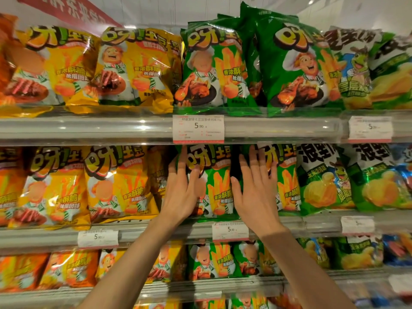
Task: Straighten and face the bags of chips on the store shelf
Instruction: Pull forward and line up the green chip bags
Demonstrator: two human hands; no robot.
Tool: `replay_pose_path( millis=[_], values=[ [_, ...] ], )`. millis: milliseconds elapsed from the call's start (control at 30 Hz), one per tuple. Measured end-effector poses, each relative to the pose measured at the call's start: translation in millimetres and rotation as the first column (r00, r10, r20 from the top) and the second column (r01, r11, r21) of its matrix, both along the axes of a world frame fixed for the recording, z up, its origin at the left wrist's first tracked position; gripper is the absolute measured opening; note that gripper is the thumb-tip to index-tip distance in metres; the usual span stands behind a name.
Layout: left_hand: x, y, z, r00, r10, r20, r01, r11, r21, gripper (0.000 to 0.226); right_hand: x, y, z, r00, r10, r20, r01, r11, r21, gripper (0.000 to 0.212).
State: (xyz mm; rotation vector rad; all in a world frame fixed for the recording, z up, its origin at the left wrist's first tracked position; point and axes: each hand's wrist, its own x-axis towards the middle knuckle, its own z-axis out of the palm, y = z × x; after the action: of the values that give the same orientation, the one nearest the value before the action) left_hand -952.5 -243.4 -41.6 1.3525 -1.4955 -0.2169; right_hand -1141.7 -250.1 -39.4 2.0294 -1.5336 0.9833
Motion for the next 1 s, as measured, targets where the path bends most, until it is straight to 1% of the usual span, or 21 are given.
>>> replay_pose_path(
  millis=[133, 267, 400, 467, 533, 600, 633, 700, 733, 800, 833, 933, 1000],
  values=[
    [-2.0, 1.5, 0.1, 1.0, 0.002, -0.021, -0.002, 1.0, 0.015, 0.061, -2.4, -3.1, -5.9, 0.994, 0.089, 0.063, -0.09, 0.996, 0.021, 0.058],
    [4.9, 5.5, 4.4, 0.999, -0.015, 0.046, 0.012, 0.998, 0.061, 0.064, -10.3, 3.7, -4.0, 0.991, 0.12, 0.066, -0.122, 0.992, 0.026, 0.058],
    [18.5, 20.5, 8.1, 0.996, -0.025, 0.08, 0.024, 0.999, 0.022, 0.067, -11.4, 18.0, -1.2, 0.97, 0.184, 0.161, -0.189, 0.982, 0.015, 0.053],
    [26.0, 34.8, 7.3, 0.998, -0.039, 0.058, 0.038, 0.999, 0.025, 0.067, -9.9, 31.0, -1.6, 0.951, 0.217, 0.222, -0.224, 0.975, 0.005, 0.05],
    [35.7, 51.7, 3.0, 0.998, -0.062, 0.006, 0.062, 0.998, 0.023, 0.058, -4.8, 46.8, -7.1, 0.917, 0.302, 0.261, -0.3, 0.953, -0.047, 0.046],
    [48.4, 71.4, -1.9, 0.995, -0.089, -0.055, 0.09, 0.996, 0.023, 0.044, 4.6, 62.5, -16.3, 0.881, 0.37, 0.295, -0.362, 0.929, -0.083, 0.039],
    [55.5, 81.5, -4.0, 0.99, -0.105, -0.094, 0.108, 0.994, 0.03, 0.038, 10.0, 70.1, -19.1, 0.866, 0.354, 0.353, -0.364, 0.931, -0.04, 0.035],
    [70.6, 99.6, -9.7, 0.979, -0.124, -0.164, 0.135, 0.989, 0.06, 0.029, 19.5, 82.1, -27.8, 0.834, 0.245, 0.494, -0.358, 0.922, 0.148, 0.031],
    [78.5, 107.8, -14.2, 0.974, -0.125, -0.187, 0.141, 0.987, 0.076, 0.026, 23.9, 87.8, -35.3, 0.83, 0.201, 0.52, -0.361, 0.905, 0.225, 0.029],
    [96.1, 123.2, -24.7, 0.964, -0.134, -0.23, 0.163, 0.98, 0.113, 0.022, 33.3, 102.1, -53.5, 0.832, 0.184, 0.523, -0.357, 0.899, 0.252, 0.024],
    [105.5, 129.9, -30.2, 0.957, -0.134, -0.256, 0.172, 0.976, 0.131, 0.022, 38.8, 109.5, -63.3, 0.819, 0.164, 0.549, -0.356, 0.897, 0.263, 0.023],
    [132.7, 146.5, -44.2, 0.946, -0.101, -0.308, 0.162, 0.97, 0.18, 0.019, 58.0, 129.7, -87.8, 0.758, 0.054, 0.65, -0.371, 0.855, 0.363, 0.033],
    [146.4, 154.3, -52.2, 0.94, -0.064, -0.334, 0.139, 0.969, 0.206, 0.017, 65.8, 138.8, -98.5, 0.759, 0.02, 0.651, -0.371, 0.835, 0.407, 0.028]
  ],
)
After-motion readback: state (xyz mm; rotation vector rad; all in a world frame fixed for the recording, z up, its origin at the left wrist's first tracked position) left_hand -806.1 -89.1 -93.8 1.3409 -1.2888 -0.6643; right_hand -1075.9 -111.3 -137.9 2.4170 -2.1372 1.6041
